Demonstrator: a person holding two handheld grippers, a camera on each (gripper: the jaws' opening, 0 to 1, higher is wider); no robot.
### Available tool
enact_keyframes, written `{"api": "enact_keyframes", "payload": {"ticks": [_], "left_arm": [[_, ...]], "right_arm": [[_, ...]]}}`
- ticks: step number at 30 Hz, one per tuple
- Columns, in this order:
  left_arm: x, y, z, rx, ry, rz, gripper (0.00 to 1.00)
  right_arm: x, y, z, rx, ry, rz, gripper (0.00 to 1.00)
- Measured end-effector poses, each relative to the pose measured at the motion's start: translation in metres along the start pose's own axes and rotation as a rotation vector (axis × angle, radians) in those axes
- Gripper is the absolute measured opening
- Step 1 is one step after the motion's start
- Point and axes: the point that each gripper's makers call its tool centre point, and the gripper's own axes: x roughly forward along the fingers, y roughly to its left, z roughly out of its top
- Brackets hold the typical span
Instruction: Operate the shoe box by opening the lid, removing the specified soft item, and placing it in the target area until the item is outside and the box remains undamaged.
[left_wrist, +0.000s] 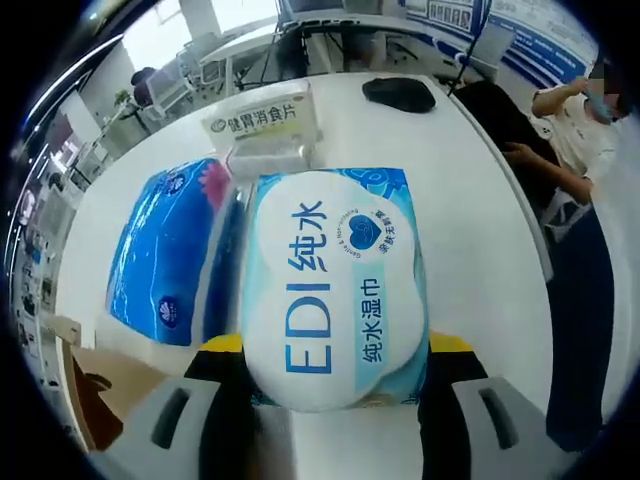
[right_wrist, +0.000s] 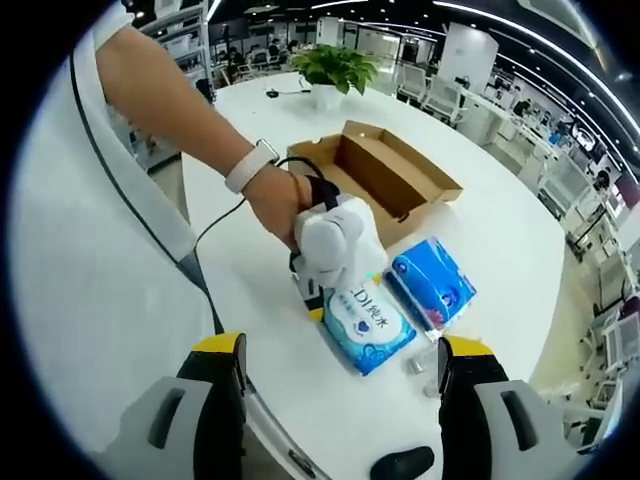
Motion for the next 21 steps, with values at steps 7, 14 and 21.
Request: {"api": "enact_keyframes", "payload": {"ticks": [7, 14, 21], "left_arm": [[0.003, 0.007, 0.005, 0.011, -0.001, -0.006, 0.67], [0.004, 0.012, 0.007, 0.021, -0.001, -0.008, 0.67], [0.006, 0.017, 0.008, 0.022, -0.006, -0.013, 0.67]], "right_arm": [[0.001, 0.002, 0.0, 0.003, -0.004, 0.003, 0.79], [0.002, 0.005, -0.006, 0.012, 0.005, 0.008, 0.79], [0.003, 0.005, -0.006, 0.019, 0.004, 0.012, 0.79]]}}
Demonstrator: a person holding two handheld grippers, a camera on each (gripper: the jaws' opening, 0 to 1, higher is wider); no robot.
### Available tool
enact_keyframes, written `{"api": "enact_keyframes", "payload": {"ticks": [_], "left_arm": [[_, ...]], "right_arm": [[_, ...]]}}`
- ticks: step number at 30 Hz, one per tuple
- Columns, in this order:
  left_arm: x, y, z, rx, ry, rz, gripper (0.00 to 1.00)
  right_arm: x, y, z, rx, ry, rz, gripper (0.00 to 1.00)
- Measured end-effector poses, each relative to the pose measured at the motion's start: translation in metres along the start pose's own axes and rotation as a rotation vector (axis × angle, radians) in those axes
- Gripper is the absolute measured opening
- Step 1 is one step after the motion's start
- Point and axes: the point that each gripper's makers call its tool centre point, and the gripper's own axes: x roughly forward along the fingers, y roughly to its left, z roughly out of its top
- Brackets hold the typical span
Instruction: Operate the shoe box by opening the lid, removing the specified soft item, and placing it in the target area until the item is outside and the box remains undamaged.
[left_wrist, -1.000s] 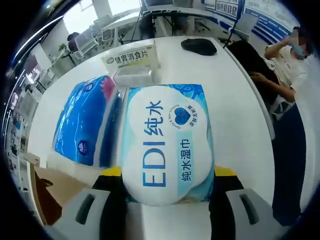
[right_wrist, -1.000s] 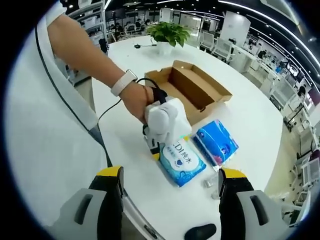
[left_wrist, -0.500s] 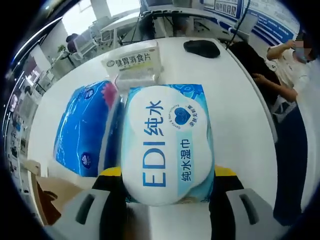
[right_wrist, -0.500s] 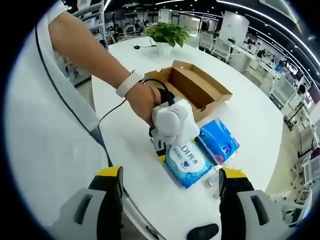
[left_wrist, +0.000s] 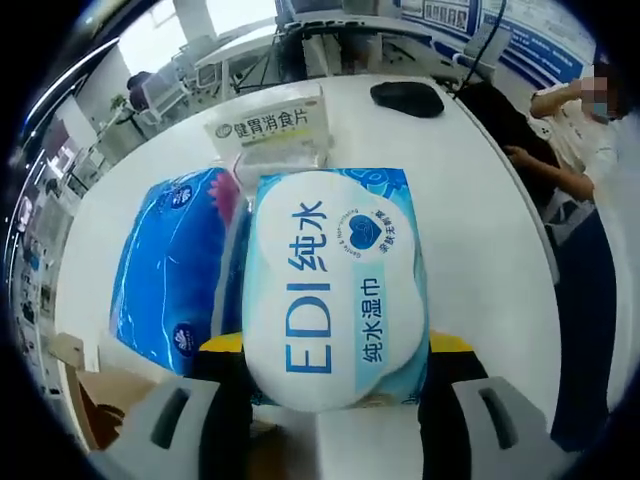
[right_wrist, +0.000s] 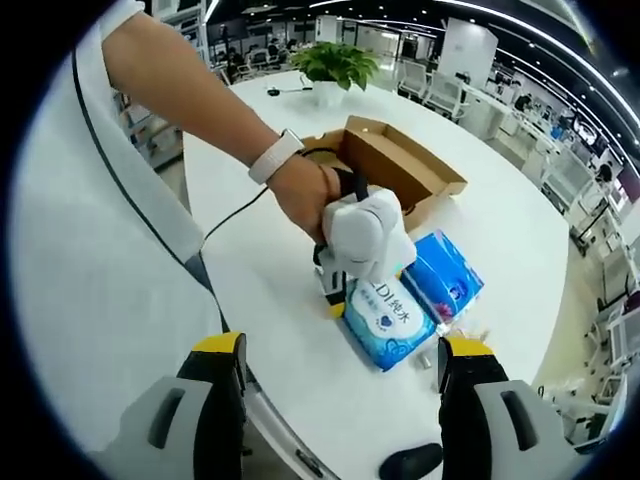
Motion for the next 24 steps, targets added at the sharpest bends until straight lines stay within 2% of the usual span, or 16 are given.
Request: {"api": "enact_keyframes", "payload": {"ticks": [17, 20, 22, 24], "left_arm": [[-0.002, 0.0, 0.002, 0.018, -0.004, 0.011, 0.71], [-0.002, -0.004, 0.0, 0.057, 0.001, 0.001, 0.76], [-0.003, -0.008, 0.0, 0.05, -0.004, -0.014, 0.82], [-0.005, -0.009, 0.0, 0.044, -0.006, -0.012, 0.84]], "right_arm": [[0.0, 0.002, -0.003, -0.001, 0.011, -0.003, 0.79], [0.001, 0.002, -0.004, -0.002, 0.012, -0.002, 0.8], [0.001, 0.003, -0.003, -0.004, 0.011, 0.0, 0.8], [0.002, 0.004, -0.003, -0.004, 0.01, 0.002, 0.8]]}}
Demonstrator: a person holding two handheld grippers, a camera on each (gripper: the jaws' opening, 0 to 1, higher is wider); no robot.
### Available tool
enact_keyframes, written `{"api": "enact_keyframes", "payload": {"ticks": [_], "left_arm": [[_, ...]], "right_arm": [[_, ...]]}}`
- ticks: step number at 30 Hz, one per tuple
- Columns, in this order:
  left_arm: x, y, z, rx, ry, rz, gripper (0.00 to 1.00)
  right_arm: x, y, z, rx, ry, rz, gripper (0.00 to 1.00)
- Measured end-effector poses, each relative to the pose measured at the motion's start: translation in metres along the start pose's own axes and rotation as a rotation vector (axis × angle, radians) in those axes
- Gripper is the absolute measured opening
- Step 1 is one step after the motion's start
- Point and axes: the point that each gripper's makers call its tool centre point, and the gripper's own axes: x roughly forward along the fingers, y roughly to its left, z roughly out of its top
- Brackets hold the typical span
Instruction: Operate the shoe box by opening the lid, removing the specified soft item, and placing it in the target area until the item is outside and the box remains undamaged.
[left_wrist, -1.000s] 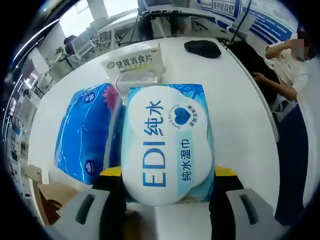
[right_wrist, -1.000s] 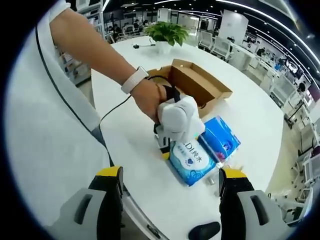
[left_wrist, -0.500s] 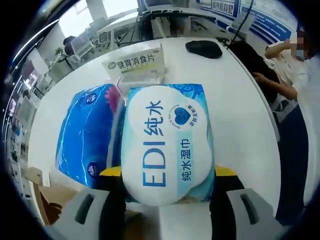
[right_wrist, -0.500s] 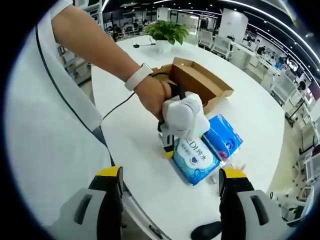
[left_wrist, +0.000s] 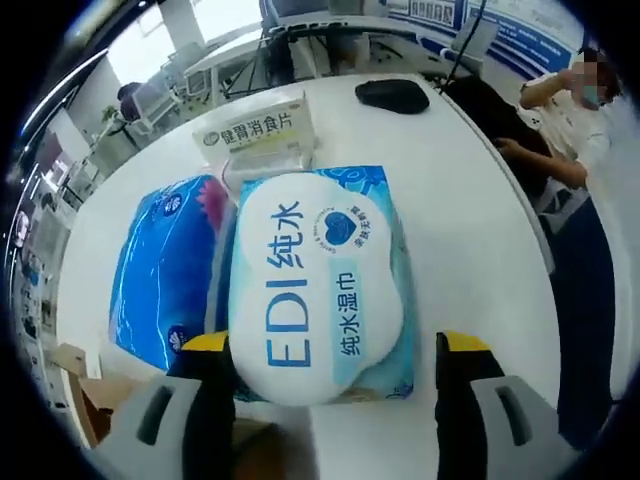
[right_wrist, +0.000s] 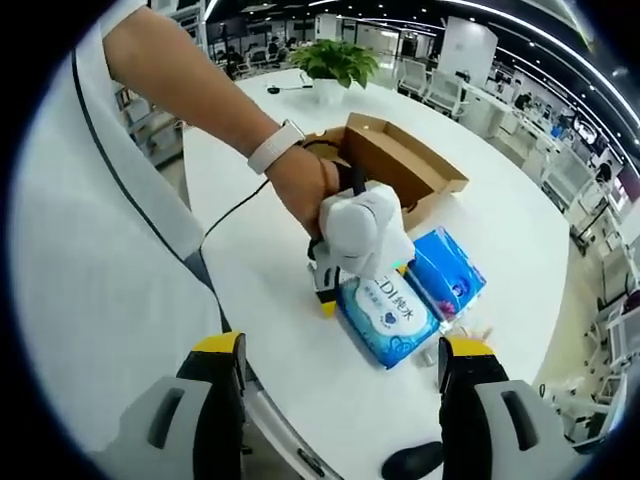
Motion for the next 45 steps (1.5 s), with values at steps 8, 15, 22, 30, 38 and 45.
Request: {"api": "enact_keyframes", "payload": {"ticks": [8, 15, 22, 30, 38, 45], "left_arm": [[-0.02, -0.005, 0.01, -0.031, -0.048, 0.018, 0.86], [-0.053, -0.007, 0.024, -0.087, -0.125, 0.06, 0.92], [-0.101, 0.005, 0.006, -0.179, -0.162, 0.138, 0.93], [-0.147, 0.019, -0.047, -0.279, -0.17, 0.198, 0.91], [-0.178, 0.036, -0.114, -0.345, -0.137, 0.246, 0.92], [-0.192, 0.04, -0.157, -0.286, -0.081, 0.243, 0.9]], "right_arm": [[0.005, 0.0, 0.003, -0.016, 0.001, -0.003, 0.83], [0.006, -0.004, 0.008, -0.011, 0.005, -0.021, 0.87], [0.005, -0.011, 0.015, -0.023, 0.008, -0.043, 0.88], [0.005, -0.023, 0.027, -0.055, 0.007, -0.076, 0.88], [0.011, -0.039, 0.047, -0.107, 0.033, -0.119, 0.86], [0.018, -0.039, 0.077, -0.128, 0.048, -0.135, 0.86]]}}
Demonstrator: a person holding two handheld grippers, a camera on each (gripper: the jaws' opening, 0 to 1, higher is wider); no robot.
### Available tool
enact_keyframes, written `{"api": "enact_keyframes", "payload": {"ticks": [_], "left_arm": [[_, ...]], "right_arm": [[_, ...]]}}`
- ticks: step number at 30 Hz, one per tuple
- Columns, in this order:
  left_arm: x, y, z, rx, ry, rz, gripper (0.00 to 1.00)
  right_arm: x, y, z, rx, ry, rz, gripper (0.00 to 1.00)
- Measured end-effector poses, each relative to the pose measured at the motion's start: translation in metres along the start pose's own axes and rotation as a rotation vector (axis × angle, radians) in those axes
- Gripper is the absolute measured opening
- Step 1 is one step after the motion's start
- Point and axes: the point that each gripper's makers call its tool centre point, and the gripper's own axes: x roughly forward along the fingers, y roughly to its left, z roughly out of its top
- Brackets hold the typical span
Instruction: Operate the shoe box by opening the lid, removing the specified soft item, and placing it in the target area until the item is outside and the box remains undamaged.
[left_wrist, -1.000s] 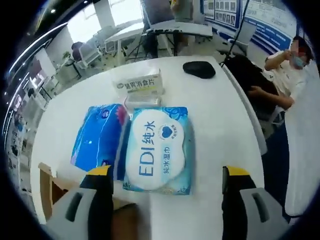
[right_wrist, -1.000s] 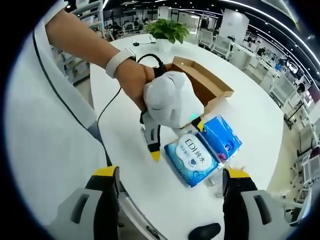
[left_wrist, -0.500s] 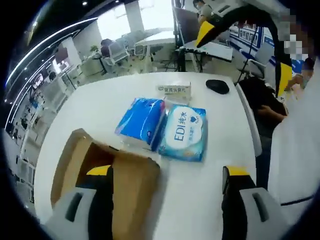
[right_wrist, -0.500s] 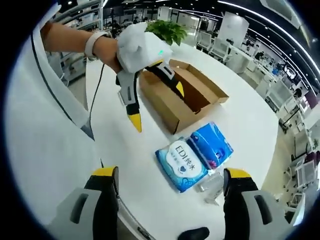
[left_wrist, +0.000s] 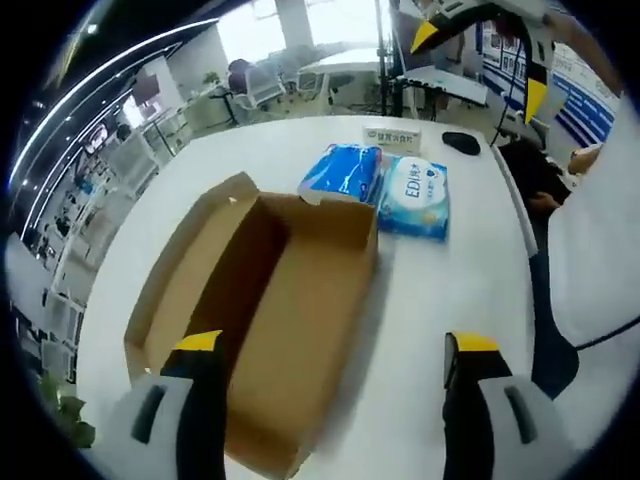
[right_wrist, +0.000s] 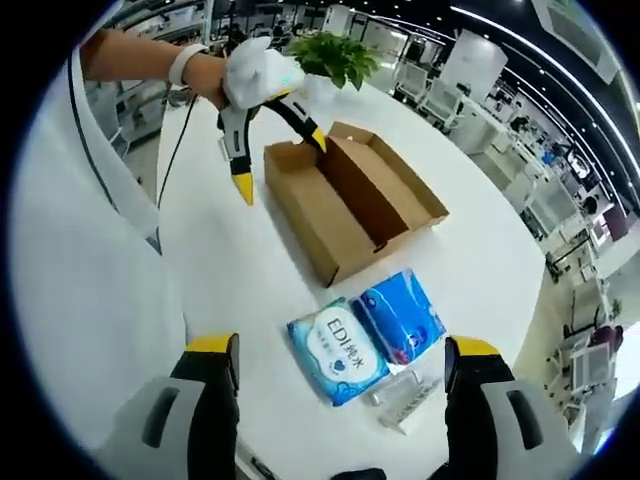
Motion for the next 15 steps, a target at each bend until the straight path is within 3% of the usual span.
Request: {"api": "enact_keyframes", "payload": {"ticks": [9, 13, 15], "left_arm": [[-0.001, 0.017, -0.04, 0.014, 0.025, -0.026, 0.85], [-0.001, 0.021, -0.051, 0.068, 0.005, -0.032, 0.78], [0.0, 0.024, -0.061, 0.046, 0.02, -0.038, 0.79]], "right_arm": [[-0.001, 0.008, 0.037, -0.013, -0.026, -0.05, 0.86], [-0.002, 0.012, 0.047, 0.014, -0.014, -0.075, 0.86], [-0.002, 0.015, 0.054, 0.033, -0.016, -0.088, 0.86]]}}
